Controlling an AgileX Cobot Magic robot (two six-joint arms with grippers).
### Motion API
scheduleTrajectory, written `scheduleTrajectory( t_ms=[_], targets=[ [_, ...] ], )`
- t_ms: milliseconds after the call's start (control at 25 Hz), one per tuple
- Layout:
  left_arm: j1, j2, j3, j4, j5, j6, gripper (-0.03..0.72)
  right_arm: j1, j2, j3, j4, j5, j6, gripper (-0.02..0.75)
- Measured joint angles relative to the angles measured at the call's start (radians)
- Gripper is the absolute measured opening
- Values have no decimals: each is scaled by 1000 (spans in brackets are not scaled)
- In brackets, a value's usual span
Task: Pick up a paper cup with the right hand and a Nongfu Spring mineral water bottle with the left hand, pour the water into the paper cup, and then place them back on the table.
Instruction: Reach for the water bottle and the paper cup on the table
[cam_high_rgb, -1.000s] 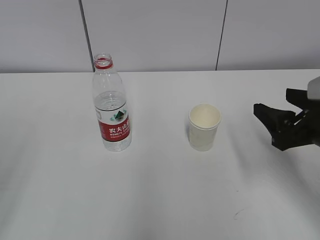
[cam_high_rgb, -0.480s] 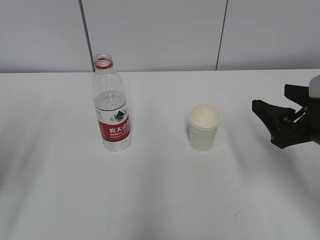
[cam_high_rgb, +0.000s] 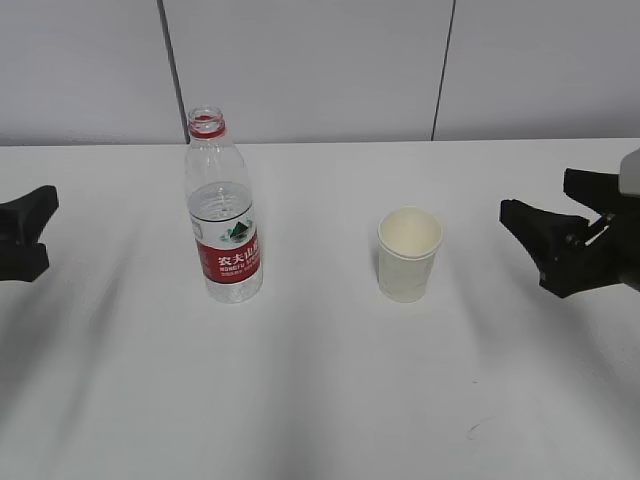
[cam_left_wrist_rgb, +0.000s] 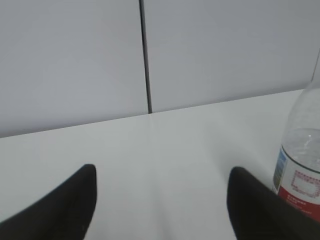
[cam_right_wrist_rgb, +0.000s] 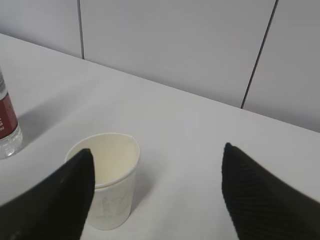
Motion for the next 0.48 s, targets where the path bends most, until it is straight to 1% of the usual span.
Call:
scheduleTrajectory(
  t_ms=[160,280,400,480],
  targets=[
    [0,100,-2,40,-93,-9,499,0,14,0,-2,-8,5,587],
    [0,163,-4,61,-133,-17,499,0,70,0,-20,-29,7,587],
    [0,211,-7,82,-188,-19,499,0,158,-2,-46,-98,7,587],
    [0,238,-8,84,-233,-19,499,0,221,-2,-57,-175,9,587]
  ],
)
